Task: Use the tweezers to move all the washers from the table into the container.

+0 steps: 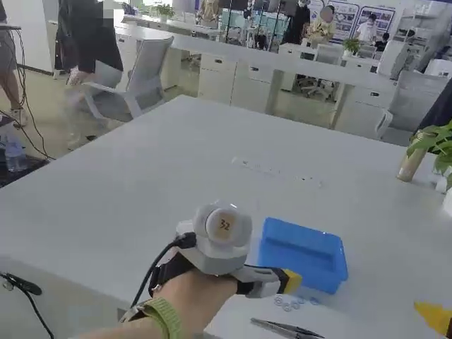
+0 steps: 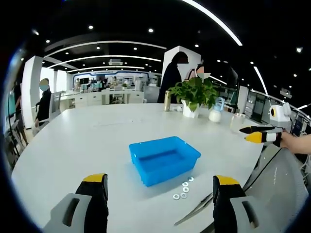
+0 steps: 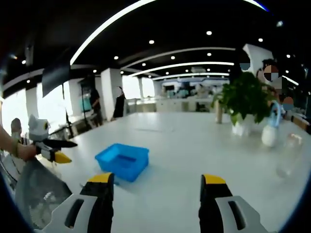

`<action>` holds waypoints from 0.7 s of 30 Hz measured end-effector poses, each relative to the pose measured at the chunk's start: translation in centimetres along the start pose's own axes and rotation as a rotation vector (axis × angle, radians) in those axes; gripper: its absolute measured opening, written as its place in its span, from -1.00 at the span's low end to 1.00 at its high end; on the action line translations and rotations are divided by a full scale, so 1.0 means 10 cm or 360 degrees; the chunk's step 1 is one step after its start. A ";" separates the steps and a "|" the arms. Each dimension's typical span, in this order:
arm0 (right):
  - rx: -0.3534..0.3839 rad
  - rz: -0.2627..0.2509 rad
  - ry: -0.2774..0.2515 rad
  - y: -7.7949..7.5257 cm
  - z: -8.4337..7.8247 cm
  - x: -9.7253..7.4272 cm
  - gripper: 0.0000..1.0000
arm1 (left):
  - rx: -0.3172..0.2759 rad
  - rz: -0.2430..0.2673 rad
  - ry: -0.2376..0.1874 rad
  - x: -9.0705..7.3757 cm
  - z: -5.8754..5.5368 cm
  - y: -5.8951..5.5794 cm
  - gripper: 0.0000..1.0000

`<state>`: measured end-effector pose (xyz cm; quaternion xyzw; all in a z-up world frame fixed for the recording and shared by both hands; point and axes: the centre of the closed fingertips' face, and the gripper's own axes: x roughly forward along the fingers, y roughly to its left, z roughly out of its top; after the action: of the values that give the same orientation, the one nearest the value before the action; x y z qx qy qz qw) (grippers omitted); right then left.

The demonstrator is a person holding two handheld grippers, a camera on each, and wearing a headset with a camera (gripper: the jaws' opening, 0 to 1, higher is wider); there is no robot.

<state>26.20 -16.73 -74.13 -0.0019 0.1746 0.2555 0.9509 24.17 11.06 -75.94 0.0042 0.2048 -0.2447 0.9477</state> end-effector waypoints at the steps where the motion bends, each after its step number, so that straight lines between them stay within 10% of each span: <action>1: 0.0004 0.0001 -0.0012 0.00 0.01 0.00 0.36 | 0.0005 -0.0002 0.0001 0.00 0.00 0.00 0.81; 21: 0.0022 -0.0013 -0.0058 0.05 0.08 -0.04 0.36 | -0.0001 0.0016 -0.0005 -0.02 0.02 0.02 0.81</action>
<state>25.85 -16.40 -73.19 0.0085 0.1589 0.2506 0.9549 24.17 11.27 -75.74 0.0047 0.2034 -0.2397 0.9493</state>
